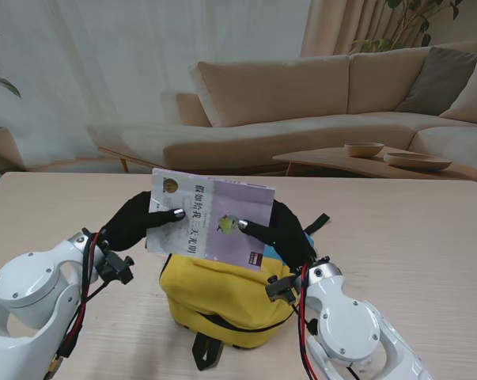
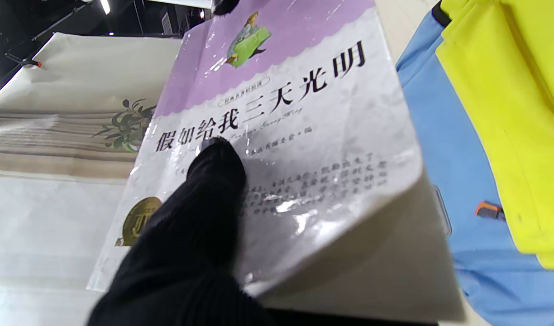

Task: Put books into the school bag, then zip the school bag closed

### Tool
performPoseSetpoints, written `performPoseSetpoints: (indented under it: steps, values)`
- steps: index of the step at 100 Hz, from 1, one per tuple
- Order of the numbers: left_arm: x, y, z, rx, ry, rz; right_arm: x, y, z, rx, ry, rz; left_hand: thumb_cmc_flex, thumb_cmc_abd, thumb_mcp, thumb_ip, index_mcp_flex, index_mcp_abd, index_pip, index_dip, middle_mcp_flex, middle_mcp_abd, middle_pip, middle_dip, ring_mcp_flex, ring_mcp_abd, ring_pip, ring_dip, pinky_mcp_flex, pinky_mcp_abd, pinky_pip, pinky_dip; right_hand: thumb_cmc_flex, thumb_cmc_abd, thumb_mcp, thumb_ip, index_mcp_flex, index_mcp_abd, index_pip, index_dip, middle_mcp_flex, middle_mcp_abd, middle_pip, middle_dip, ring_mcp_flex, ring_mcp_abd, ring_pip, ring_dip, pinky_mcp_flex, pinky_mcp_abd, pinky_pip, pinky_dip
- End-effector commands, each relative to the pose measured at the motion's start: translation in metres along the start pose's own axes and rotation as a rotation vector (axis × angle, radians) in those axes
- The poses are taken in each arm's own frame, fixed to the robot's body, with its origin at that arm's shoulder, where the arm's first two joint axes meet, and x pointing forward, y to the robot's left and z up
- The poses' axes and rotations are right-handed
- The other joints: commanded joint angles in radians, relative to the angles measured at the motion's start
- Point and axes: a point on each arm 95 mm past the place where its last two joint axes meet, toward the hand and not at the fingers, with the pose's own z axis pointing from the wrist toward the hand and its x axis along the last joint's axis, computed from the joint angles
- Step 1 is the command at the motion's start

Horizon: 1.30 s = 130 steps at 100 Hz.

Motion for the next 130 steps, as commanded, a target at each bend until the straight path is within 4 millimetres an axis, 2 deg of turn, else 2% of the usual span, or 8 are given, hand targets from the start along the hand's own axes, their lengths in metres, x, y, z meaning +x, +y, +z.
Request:
performPoseSetpoints:
  steps: [1,17,35,50,78,110,130]
  values:
    - [0.004,0.002,-0.005,0.008,0.029,0.003,-0.002,-0.001,-0.001,0.013,0.003,-0.013,0.139,0.152,0.153,0.042,0.188,-0.188,0.216,0.191,0.061,-0.063,0.148,0.071,0.058,0.013,0.09,0.041,0.029,0.031,0.072,0.047,-0.044,-0.003,-0.057,0.006,-0.053,-0.003,-0.019,-0.026,-0.053,-0.039,-0.018,-0.016,-0.062,-0.04,-0.051,-0.023,-0.04,-0.033,-0.048,-0.03]
    - [0.005,-0.004,-0.018,0.066,0.064,0.013,-0.006,0.003,-0.002,0.005,0.016,-0.07,0.138,0.155,0.157,0.045,0.19,-0.189,0.223,0.225,0.061,-0.068,0.165,0.082,0.058,0.009,0.098,0.049,0.026,0.036,0.07,0.057,-0.061,0.012,-0.095,0.002,-0.1,0.001,-0.008,-0.04,-0.097,-0.047,-0.018,-0.016,-0.108,-0.056,-0.083,-0.035,-0.081,-0.054,-0.08,-0.05]
    - [0.006,-0.009,-0.034,0.19,0.099,0.071,-0.017,0.007,-0.008,0.02,0.018,-0.179,0.139,0.153,0.159,0.044,0.195,-0.192,0.226,0.248,0.064,-0.069,0.175,0.086,0.061,0.01,0.104,0.054,0.027,0.038,0.07,0.066,-0.056,0.027,-0.099,0.009,-0.089,0.006,0.011,-0.044,-0.093,-0.043,-0.014,-0.016,-0.109,-0.056,-0.079,-0.034,-0.086,-0.062,-0.08,-0.053]
    - [0.003,-0.012,-0.047,0.283,0.099,0.137,-0.033,0.003,-0.016,0.067,0.005,-0.295,0.138,0.152,0.16,0.043,0.196,-0.194,0.227,0.258,0.064,-0.071,0.178,0.086,0.06,0.01,0.103,0.053,0.028,0.039,0.069,0.069,-0.045,0.031,-0.088,0.017,-0.073,0.005,0.023,-0.045,-0.083,-0.041,-0.01,-0.015,-0.112,-0.056,-0.078,-0.033,-0.092,-0.064,-0.083,-0.056]
    - [0.0,-0.014,-0.065,0.376,0.097,0.189,-0.052,-0.023,-0.031,0.239,0.029,-0.541,0.139,0.159,0.152,0.043,0.189,-0.2,0.223,0.271,0.055,-0.069,0.182,0.088,0.049,0.013,0.111,0.058,0.022,0.037,0.064,0.074,-0.045,0.06,-0.052,0.039,-0.061,-0.012,0.027,-0.049,-0.063,-0.057,0.0,-0.012,-0.085,-0.06,-0.048,-0.02,-0.07,-0.07,-0.067,-0.053]
    - [-0.002,-0.014,-0.079,0.404,0.04,0.286,-0.064,-0.058,-0.037,0.408,0.038,-0.707,0.139,0.162,0.149,0.043,0.186,-0.201,0.22,0.274,0.05,-0.069,0.181,0.085,0.043,0.012,0.109,0.058,0.017,0.032,0.061,0.077,-0.058,0.077,-0.042,0.048,-0.063,-0.019,0.025,-0.052,-0.056,-0.064,0.007,-0.009,-0.069,-0.067,-0.028,-0.01,-0.045,-0.083,-0.046,-0.045]
    - [-0.005,-0.015,-0.084,0.387,0.01,0.3,-0.069,-0.074,-0.035,0.446,0.054,-0.866,0.139,0.162,0.149,0.045,0.187,-0.2,0.22,0.275,0.05,-0.068,0.183,0.085,0.043,0.013,0.11,0.058,0.016,0.031,0.061,0.078,-0.075,0.082,-0.049,0.051,-0.055,-0.024,0.033,-0.051,-0.042,-0.072,0.069,0.018,-0.055,-0.073,0.06,0.034,-0.008,-0.092,0.013,-0.015]
